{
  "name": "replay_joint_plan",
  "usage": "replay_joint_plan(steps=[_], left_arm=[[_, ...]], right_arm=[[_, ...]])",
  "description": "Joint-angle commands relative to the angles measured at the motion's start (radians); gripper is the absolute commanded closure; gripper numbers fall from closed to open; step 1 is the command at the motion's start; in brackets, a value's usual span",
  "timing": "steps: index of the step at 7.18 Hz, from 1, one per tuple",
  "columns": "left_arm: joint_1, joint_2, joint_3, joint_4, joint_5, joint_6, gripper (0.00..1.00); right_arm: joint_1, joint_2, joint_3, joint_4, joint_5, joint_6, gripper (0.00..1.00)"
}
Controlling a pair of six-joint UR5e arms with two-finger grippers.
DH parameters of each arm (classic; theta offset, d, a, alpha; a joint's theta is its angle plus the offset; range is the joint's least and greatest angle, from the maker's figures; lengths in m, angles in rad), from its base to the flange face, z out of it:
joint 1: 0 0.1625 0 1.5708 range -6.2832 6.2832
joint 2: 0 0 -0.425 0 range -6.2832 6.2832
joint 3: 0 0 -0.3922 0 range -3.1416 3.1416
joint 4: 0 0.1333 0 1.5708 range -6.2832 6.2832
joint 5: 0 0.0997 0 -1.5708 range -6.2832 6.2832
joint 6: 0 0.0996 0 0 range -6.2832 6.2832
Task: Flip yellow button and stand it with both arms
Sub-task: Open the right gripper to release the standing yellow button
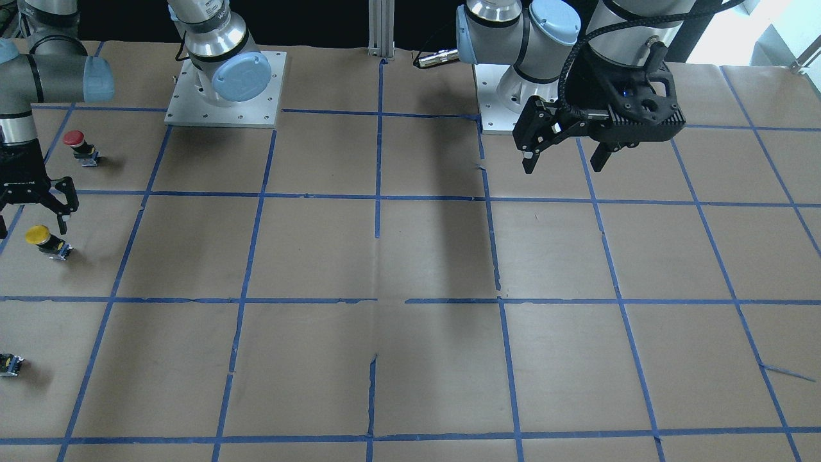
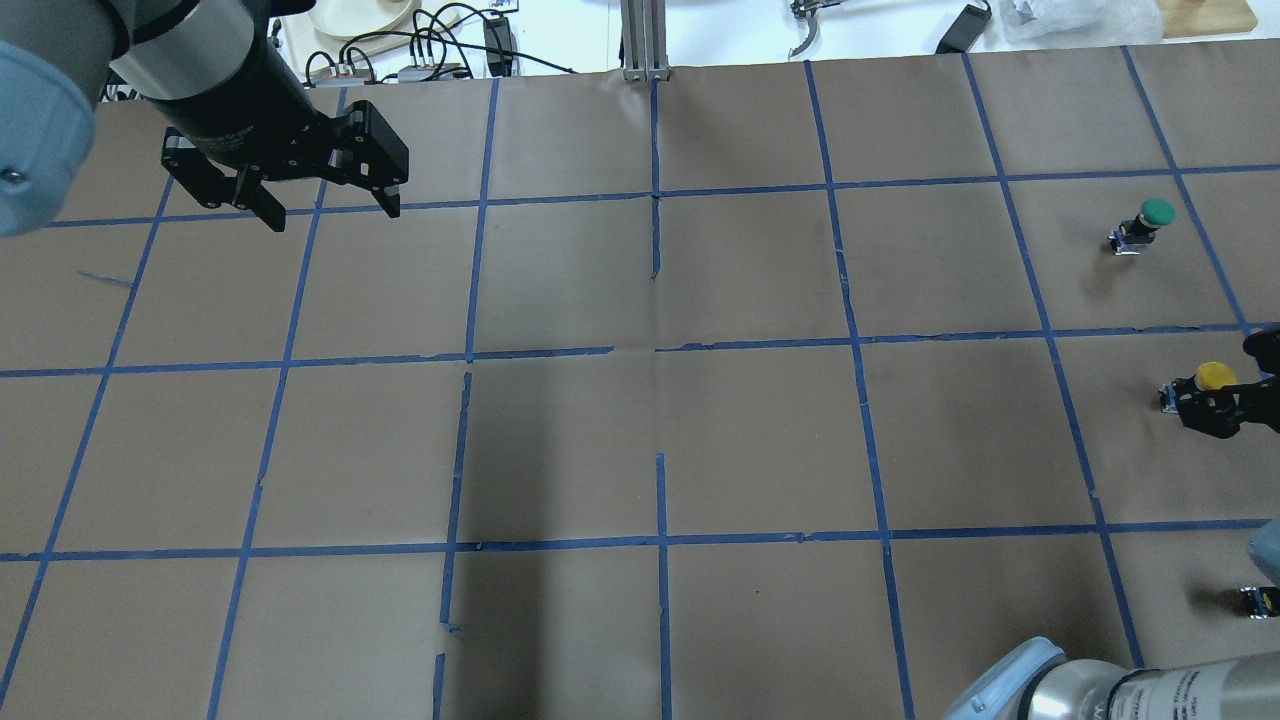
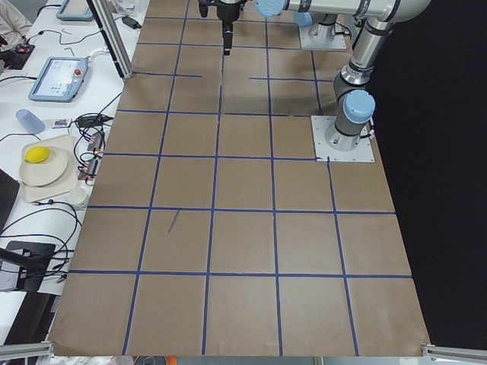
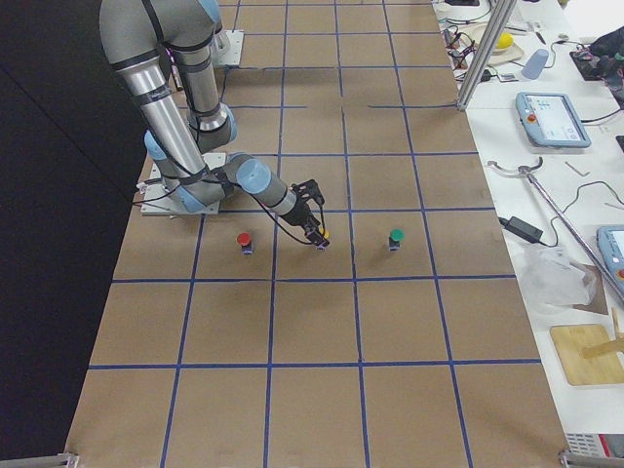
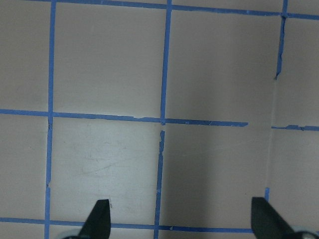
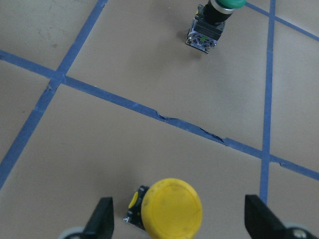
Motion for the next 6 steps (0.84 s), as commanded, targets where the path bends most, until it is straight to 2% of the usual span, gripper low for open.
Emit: replay_joint_plan(steps=[1, 2, 5, 6], left_arm=[[0.002, 0.005, -0.005, 0.004, 0.002, 0.0, 0.0], [0.002, 0.005, -0.005, 0.004, 0.004, 0.0, 0.0], [0.003, 0.007, -0.005, 0.002, 0.007, 0.0, 0.0], [0.003, 0.007, -0.005, 0.002, 0.007, 0.0, 0.0]], right_arm=[[0.01, -0.029, -0.004, 0.002, -0.038, 0.088, 0.01], [0.012, -0.058, -0.016, 0.028, -0.042, 0.11, 0.01], [0.058, -0.229, -0.207, 0.599, -0.122, 0.253, 0.0], [0.092, -0.275, -0.259, 0.749, -0.201, 0.281, 0.0]])
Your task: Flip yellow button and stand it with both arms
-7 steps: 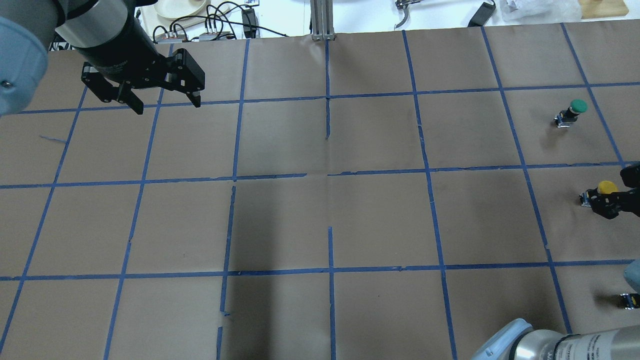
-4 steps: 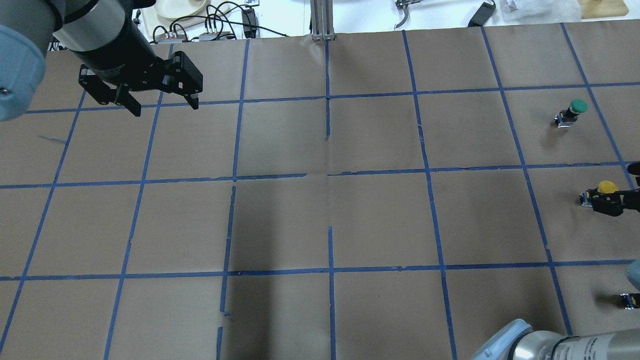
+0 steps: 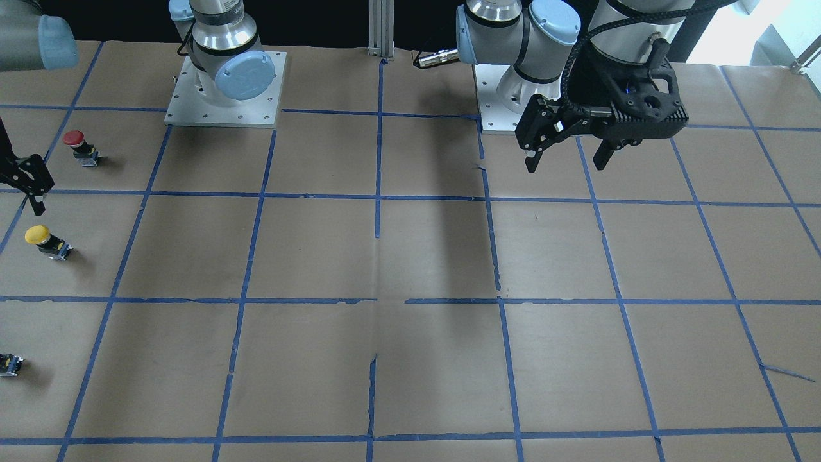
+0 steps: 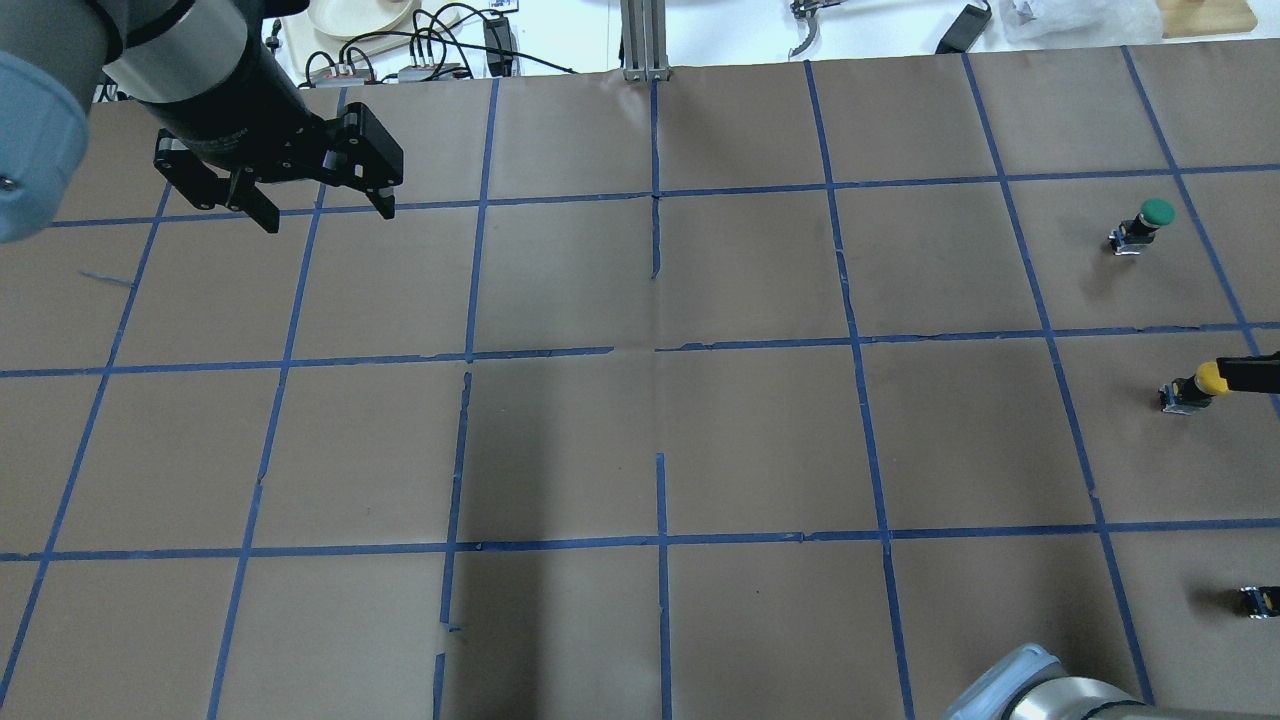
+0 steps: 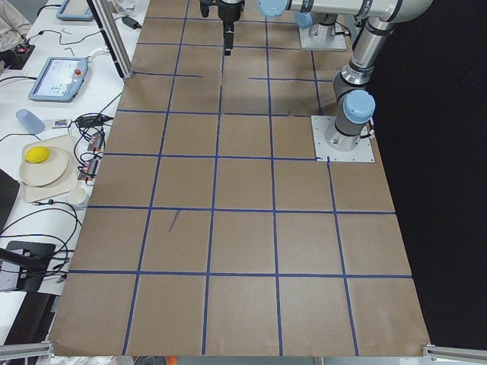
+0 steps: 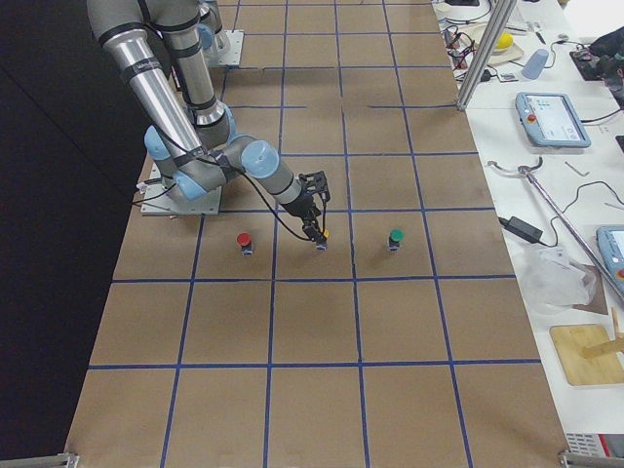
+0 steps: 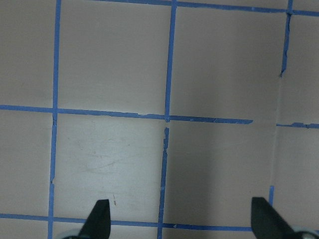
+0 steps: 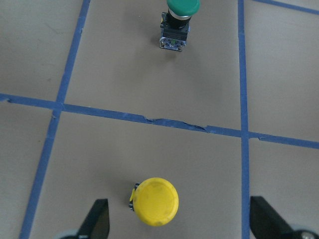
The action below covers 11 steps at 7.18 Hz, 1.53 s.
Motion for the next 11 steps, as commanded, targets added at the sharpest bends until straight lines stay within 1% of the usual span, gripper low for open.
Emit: replay_joint_plan(steps=[1, 2, 3, 4, 5, 6, 7, 8, 9, 10, 11], left_arm=[[0.0, 0.001, 0.0, -0.001, 0.001, 0.0, 0.0], [0.0, 0.001, 0.0, -0.001, 0.001, 0.0, 0.0], [0.003, 0.006, 0.0, -0.005, 0.002, 0.0, 0.0], [0.014, 0.012, -0.011, -0.007, -0.001, 0.0, 0.0], [0.017, 0.018, -0.021, -0.005, -0.001, 0.0, 0.0], [0.017, 0.021, -0.028, -0.002, -0.004, 0.0, 0.0], [0.017, 0.021, -0.029, -0.002, -0.004, 0.0, 0.0], [0.017, 0.023, -0.029, -0.002, -0.004, 0.0, 0.0], [0.017, 0.021, -0.029, -0.002, -0.006, 0.0, 0.0], [0.017, 0.023, -0.029, -0.002, -0.006, 0.0, 0.0], [0.017, 0.023, -0.029, -0.002, -0.006, 0.0, 0.0]], right_arm=[[0.07, -0.097, -0.137, 0.368, -0.14, 0.13, 0.0], [0.116, -0.116, -0.226, 0.559, -0.148, 0.257, 0.0], [0.186, -0.119, -0.331, 0.733, -0.201, 0.388, 0.0], [0.284, -0.119, -0.43, 0.867, -0.253, 0.524, 0.0], [0.405, -0.119, -0.494, 0.983, -0.29, 0.682, 0.0], [0.538, -0.119, -0.536, 1.03, -0.315, 0.805, 0.0], [0.676, -0.122, -0.561, 1.058, -0.373, 0.882, 0.0], [0.79, -0.13, -0.581, 1.107, -0.38, 0.909, 0.0], [0.844, -0.139, -0.579, 1.115, -0.372, 0.979, 0.0], [0.87, -0.149, -0.566, 1.115, -0.367, 1.058, 0.0], [0.868, -0.145, -0.54, 1.095, -0.366, 1.064, 0.0]])
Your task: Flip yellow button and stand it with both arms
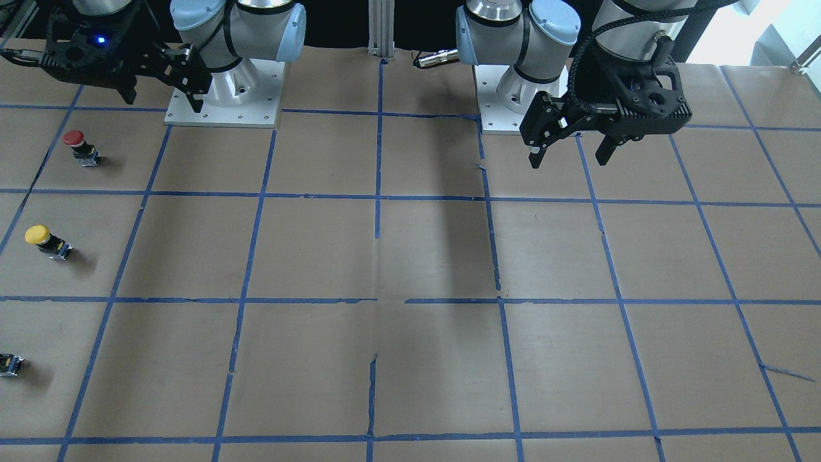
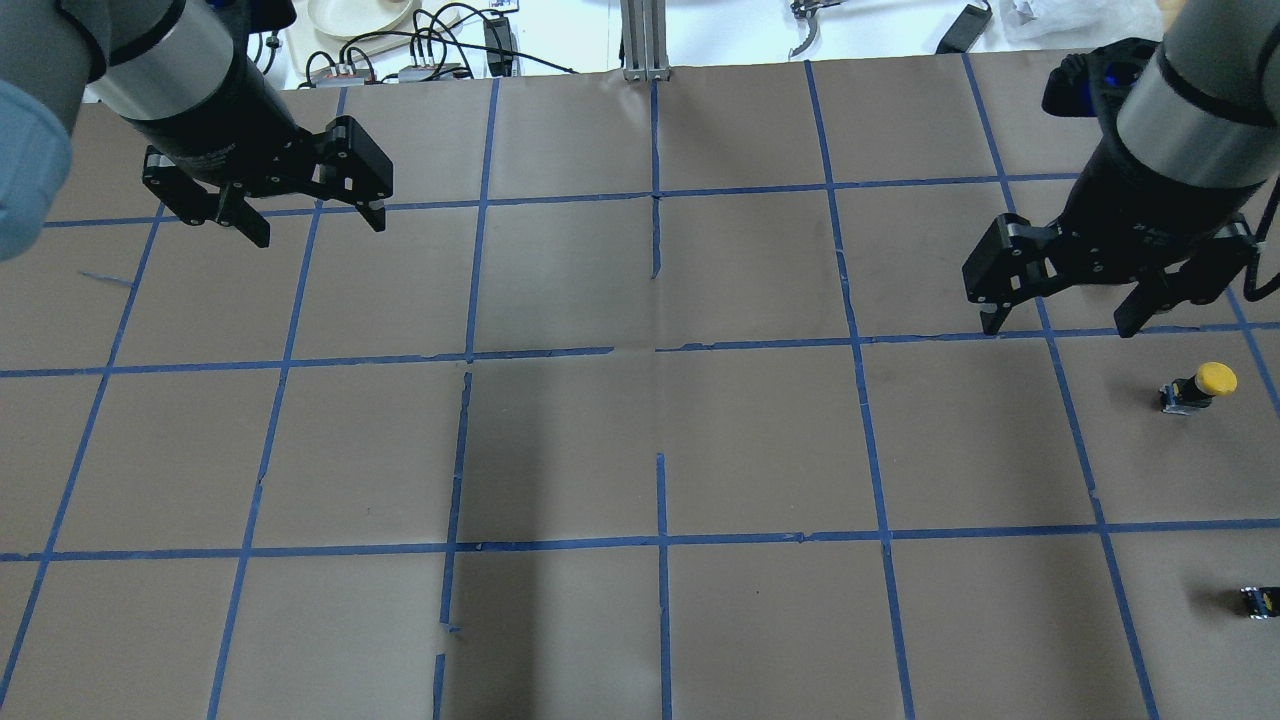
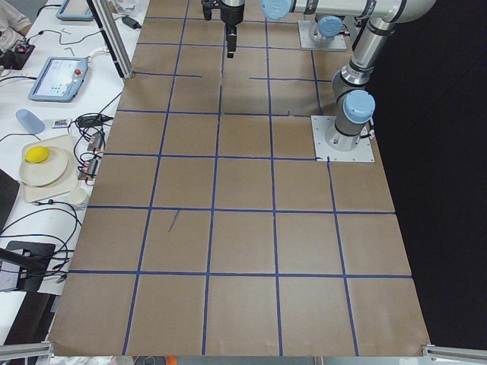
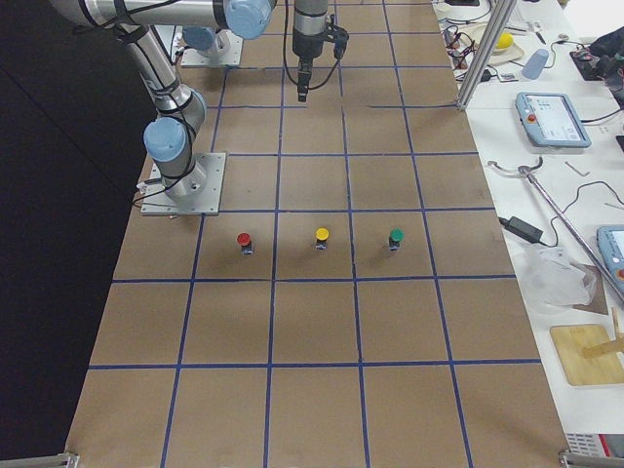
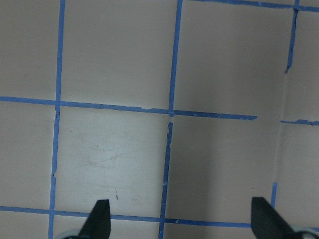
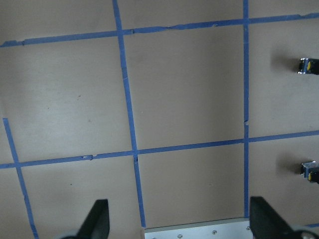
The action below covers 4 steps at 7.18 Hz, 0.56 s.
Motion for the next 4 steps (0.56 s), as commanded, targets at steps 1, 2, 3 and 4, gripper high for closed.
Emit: replay_joint_plan(steps=[1, 2, 3, 4], left_arm=[[0.0, 0.001, 0.0, 0.0, 0.001, 0.0, 0.0], [0.0, 0.002, 0.0, 0.0, 0.003, 0.0, 0.0], [0.0, 0.002, 0.0, 0.0, 0.0, 0.0, 0.0], [0.0, 0.002, 0.0, 0.0, 0.001, 0.0, 0.0]], right_arm=[[0.02, -0.004, 0.043, -0.024, -0.004, 0.046, 0.0], [0.026, -0.009, 0.037, -0.024, 0.004, 0.032, 0.0], [0.031, -0.012, 0.031, -0.024, 0.015, 0.032, 0.0], [0.032, -0.012, 0.031, -0.024, 0.069, 0.032, 0.0]])
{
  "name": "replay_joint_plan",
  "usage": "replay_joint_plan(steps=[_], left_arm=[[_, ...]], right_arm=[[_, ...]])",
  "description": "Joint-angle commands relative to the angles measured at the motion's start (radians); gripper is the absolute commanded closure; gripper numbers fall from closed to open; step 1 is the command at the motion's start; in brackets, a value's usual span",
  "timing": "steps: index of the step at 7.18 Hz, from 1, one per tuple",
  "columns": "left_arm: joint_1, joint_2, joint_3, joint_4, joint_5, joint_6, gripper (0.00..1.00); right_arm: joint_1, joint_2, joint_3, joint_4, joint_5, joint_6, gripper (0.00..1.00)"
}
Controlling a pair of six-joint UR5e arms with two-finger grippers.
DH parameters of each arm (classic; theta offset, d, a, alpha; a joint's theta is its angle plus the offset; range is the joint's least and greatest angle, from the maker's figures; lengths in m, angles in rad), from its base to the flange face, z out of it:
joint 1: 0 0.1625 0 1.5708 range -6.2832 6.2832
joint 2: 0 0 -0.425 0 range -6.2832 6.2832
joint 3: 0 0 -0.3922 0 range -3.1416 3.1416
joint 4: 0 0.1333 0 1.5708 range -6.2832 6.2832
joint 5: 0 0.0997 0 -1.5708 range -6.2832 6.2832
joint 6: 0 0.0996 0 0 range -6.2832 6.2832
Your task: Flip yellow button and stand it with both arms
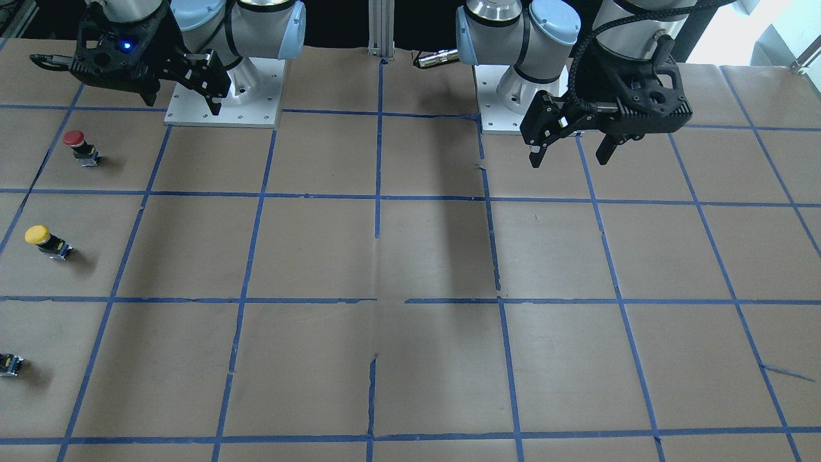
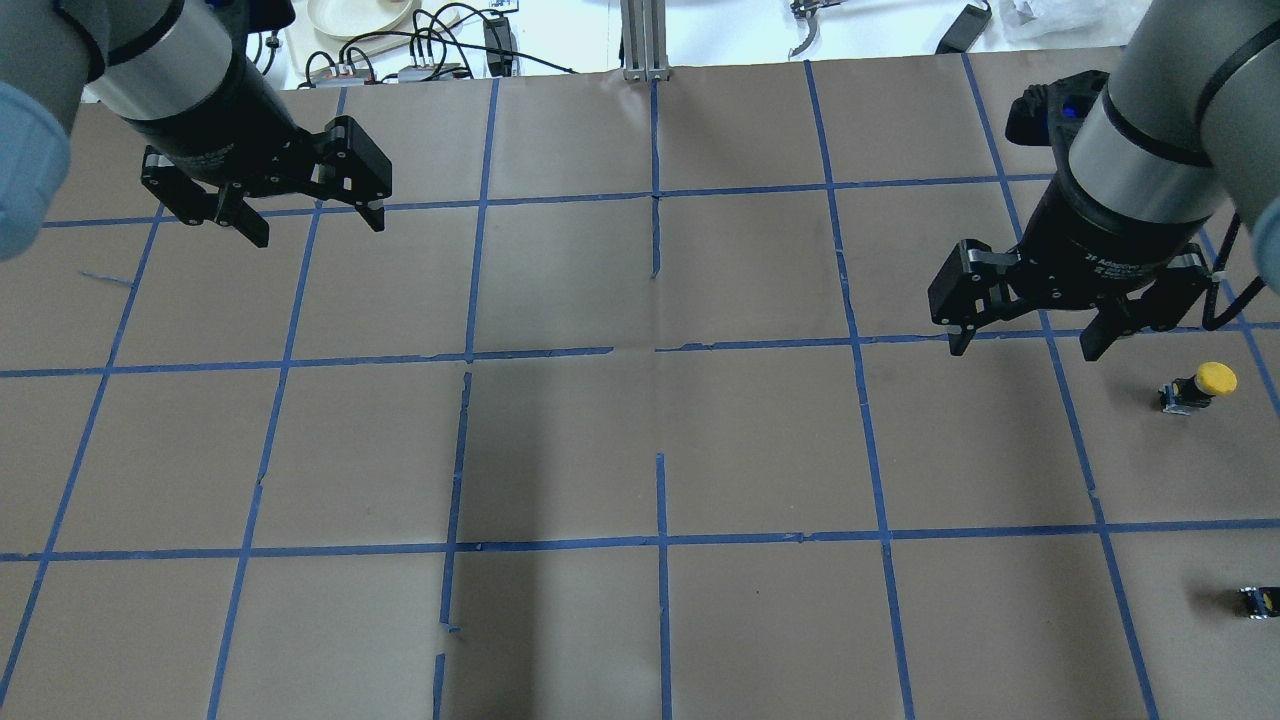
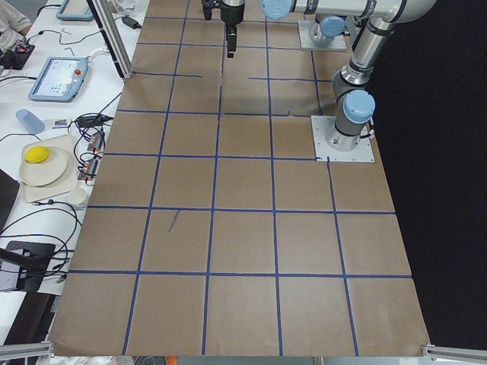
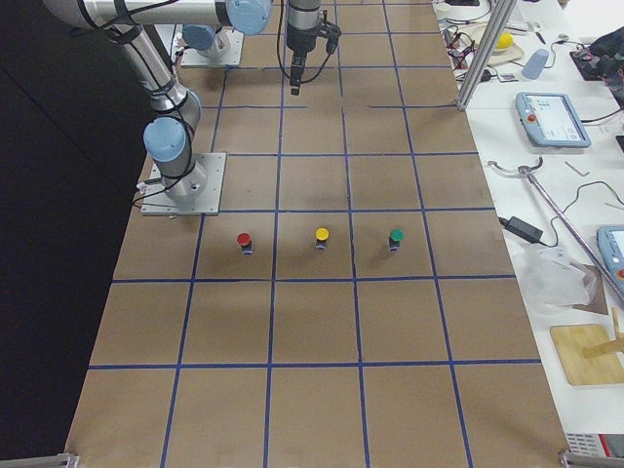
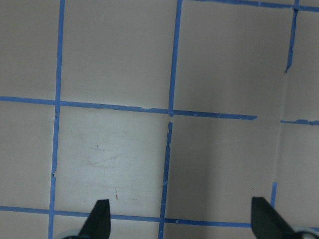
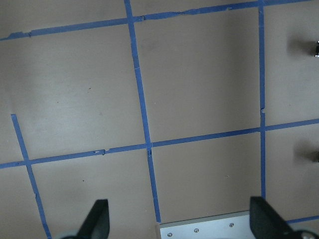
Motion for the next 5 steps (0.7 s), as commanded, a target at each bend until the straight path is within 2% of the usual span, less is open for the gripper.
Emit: replay_joint_plan(steps=[1, 5], left_arm=[[0.0, 0.0, 0.0, 0.0, 0.0, 0.0, 0.0], [0.0, 0.0, 0.0, 0.002, -0.003, 0.0, 0.0]], right_arm=[[0.004, 0.0, -0.002, 0.001, 0.063, -0.003, 0.0], [0.004, 0.0, -0.002, 0.001, 0.051, -0.003, 0.0]])
